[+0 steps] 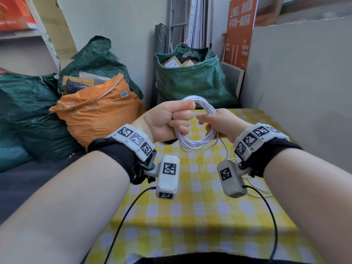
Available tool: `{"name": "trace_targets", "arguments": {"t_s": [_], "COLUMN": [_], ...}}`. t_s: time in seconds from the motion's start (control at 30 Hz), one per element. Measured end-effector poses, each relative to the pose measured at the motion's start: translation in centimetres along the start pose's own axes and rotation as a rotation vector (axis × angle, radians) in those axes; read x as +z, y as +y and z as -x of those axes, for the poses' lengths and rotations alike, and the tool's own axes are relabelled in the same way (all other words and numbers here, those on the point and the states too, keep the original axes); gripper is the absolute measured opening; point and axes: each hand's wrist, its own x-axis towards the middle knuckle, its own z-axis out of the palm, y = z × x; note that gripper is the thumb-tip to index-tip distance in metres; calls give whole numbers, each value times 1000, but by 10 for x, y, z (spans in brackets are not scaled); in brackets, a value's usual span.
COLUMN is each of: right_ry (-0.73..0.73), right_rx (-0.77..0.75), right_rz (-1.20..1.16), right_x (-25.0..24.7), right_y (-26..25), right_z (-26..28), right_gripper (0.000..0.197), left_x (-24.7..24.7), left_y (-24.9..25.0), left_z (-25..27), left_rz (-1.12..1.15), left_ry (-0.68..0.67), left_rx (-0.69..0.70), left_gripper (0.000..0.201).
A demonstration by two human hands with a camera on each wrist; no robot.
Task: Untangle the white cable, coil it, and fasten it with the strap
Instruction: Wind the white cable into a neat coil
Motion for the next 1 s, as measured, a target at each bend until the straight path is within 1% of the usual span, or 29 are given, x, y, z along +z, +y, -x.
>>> {"name": "trace_targets", "arguments": {"t_s": [0.1, 0.2, 0.33, 0.43, 0.5, 0.57, 0.6, 0.67, 0.7, 0.77, 0.83, 0.9, 0.93, 1.0], "right_ry": [-66, -115, -157, -139, -115, -104, -108, -138, -152, -165, -170, -168, -165, -149], "right_rx": [34, 31, 21, 17, -7, -34, -54, -98, -110, -118, -128, -123, -116, -101], "right_rz": [-52, -96, -262, -305, -217, -49, 47, 236, 320, 416, 416, 368, 323, 211], "right_x": [-2, -2, 2, 2, 2, 4, 6, 10, 11, 12, 11, 9, 9, 7], "right_y": [3, 3, 1, 0, 1, -1, -2, -7, -10, -14, -15, -16, -15, -13], "right_z": [2, 2, 3, 3, 2, 2, 2, 3, 4, 4, 4, 3, 4, 4], "right_gripper": [30, 29, 26, 28, 28, 26, 24, 22, 21, 18, 16, 16, 16, 13], "left_x": [-7, -14, -22, -28, -28, -27, -25, -20, -17, -13, -9, -9, -9, -10], "left_y": [1, 0, -3, -3, -2, -2, -2, -2, -2, -2, -2, -2, -2, -3], "left_z": [-1, -3, -2, 2, 4, 3, 2, -4, -6, -9, -11, -12, -13, -15], "left_rz": [108, 137, 65, -102, -251, -422, -495, -583, -602, -603, -562, -503, -478, -432], "left_ry": [66, 119, 207, 238, 251, 298, 314, 294, 280, 276, 291, 349, 378, 424], "left_rx": [31, 36, 22, -42, -112, -168, -190, -223, -233, -252, -250, -237, -230, -209], "left_gripper": [28, 36, 35, 31, 18, 6, 5, 5, 3, 7, 18, 28, 30, 26]}}
